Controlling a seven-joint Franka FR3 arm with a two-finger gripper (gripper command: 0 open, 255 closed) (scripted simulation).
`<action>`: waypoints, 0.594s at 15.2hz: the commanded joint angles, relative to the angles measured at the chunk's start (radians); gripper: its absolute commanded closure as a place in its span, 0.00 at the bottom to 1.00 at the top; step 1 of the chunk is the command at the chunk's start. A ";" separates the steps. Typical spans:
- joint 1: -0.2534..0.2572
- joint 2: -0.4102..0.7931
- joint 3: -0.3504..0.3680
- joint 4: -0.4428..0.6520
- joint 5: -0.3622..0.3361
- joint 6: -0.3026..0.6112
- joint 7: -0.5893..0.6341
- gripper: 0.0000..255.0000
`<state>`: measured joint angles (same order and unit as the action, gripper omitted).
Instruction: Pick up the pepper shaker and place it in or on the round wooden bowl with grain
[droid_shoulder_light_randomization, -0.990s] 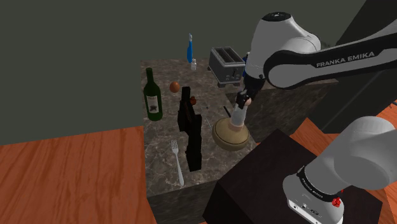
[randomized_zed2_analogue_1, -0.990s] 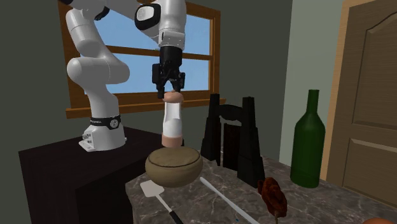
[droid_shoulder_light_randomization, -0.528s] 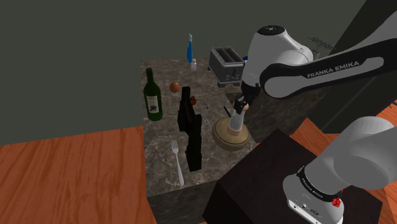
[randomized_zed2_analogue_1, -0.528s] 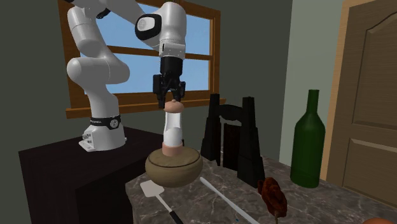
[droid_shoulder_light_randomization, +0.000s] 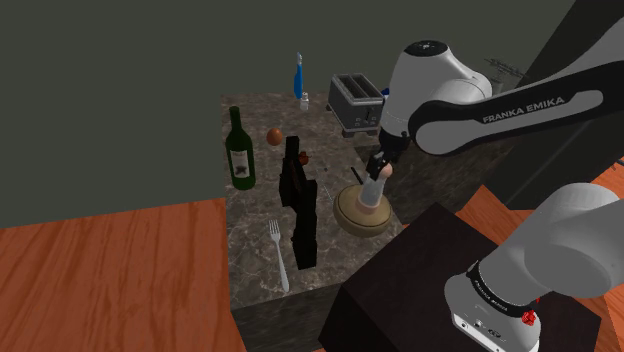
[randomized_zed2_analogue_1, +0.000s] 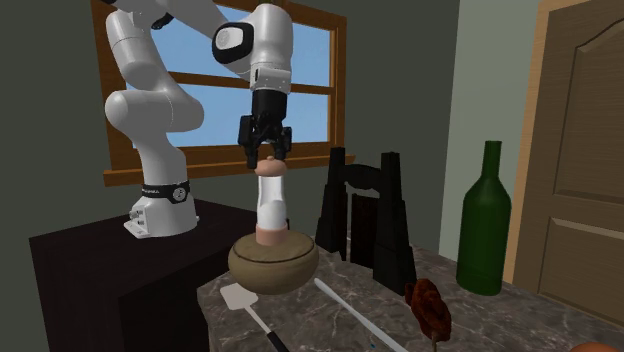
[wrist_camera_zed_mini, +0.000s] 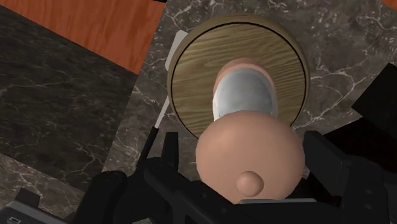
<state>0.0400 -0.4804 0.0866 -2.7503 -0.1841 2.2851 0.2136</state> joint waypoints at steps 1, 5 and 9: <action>0.000 -0.001 0.000 -0.002 0.000 -0.001 0.000 0.00; 0.007 -0.021 0.002 0.017 0.009 -0.040 -0.004 0.00; 0.022 -0.078 0.006 0.075 0.031 -0.154 -0.015 0.00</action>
<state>0.0600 -0.5501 0.0922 -2.6826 -0.1563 2.1476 0.2000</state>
